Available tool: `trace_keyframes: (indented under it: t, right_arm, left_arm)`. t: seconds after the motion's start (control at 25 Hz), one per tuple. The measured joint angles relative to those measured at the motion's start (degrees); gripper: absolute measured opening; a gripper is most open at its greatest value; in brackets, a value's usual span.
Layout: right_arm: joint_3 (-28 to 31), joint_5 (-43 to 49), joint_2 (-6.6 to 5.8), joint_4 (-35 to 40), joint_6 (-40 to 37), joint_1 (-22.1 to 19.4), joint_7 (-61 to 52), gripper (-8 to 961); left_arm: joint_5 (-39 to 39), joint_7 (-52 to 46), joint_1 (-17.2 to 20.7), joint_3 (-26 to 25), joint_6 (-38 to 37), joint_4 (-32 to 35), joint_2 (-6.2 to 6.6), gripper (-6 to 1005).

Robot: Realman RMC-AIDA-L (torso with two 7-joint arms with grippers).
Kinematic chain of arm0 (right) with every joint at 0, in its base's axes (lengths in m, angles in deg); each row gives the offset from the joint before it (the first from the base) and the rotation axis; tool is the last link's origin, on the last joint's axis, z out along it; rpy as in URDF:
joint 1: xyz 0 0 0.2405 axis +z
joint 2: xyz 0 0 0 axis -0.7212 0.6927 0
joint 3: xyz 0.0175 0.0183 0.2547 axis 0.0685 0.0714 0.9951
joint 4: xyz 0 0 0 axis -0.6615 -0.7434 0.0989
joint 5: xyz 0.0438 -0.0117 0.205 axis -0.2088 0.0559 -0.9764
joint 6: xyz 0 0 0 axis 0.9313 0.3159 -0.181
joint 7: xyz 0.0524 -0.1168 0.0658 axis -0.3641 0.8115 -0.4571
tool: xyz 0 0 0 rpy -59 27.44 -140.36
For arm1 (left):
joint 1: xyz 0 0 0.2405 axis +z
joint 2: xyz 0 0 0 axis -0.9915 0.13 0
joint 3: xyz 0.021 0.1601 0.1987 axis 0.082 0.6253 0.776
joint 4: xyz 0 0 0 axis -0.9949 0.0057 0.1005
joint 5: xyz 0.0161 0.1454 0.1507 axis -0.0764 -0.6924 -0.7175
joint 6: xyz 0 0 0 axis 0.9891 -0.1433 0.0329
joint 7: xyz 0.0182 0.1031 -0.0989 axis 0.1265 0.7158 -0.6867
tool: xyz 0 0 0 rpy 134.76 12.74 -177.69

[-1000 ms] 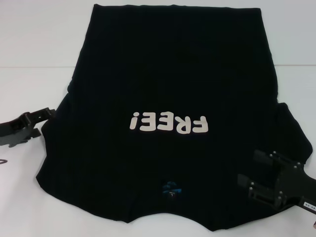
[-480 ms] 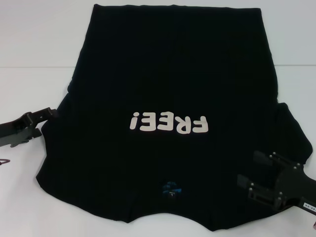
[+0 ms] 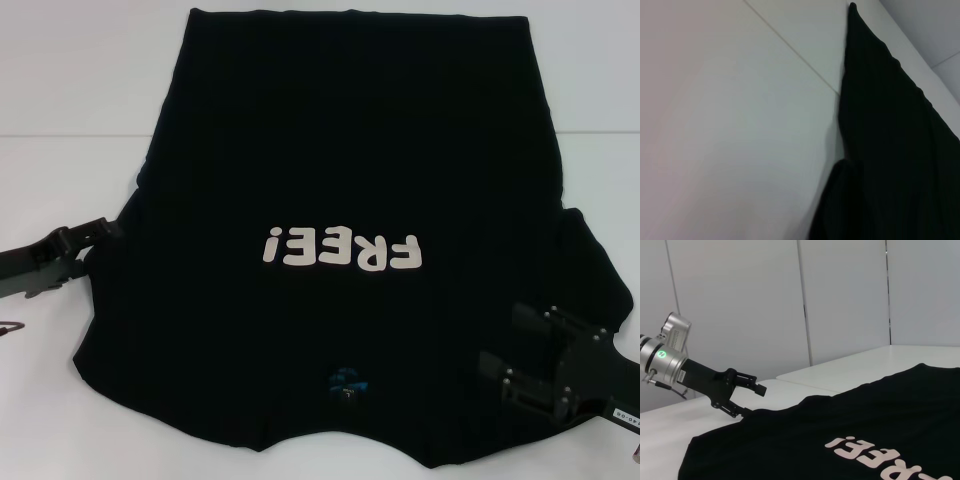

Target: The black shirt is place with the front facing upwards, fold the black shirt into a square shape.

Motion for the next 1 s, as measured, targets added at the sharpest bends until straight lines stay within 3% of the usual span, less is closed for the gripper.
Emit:
trace_keyframes:
  t: [0.64, 1.0]
  right_arm:
    - [0.0, 0.0, 0.1, 0.0, 0.0, 0.2, 0.0, 793]
    - [0.0, 0.0, 0.01, -0.1, -0.9, -0.3, 0.0, 791]
  left_arm:
    - [0.2, 0.5, -0.3, 0.2, -1.7, 0.2, -0.43, 886]
    - [0.0, 0.9, -1.0, 5.7, 0.2, 1.6, -1.11, 882]
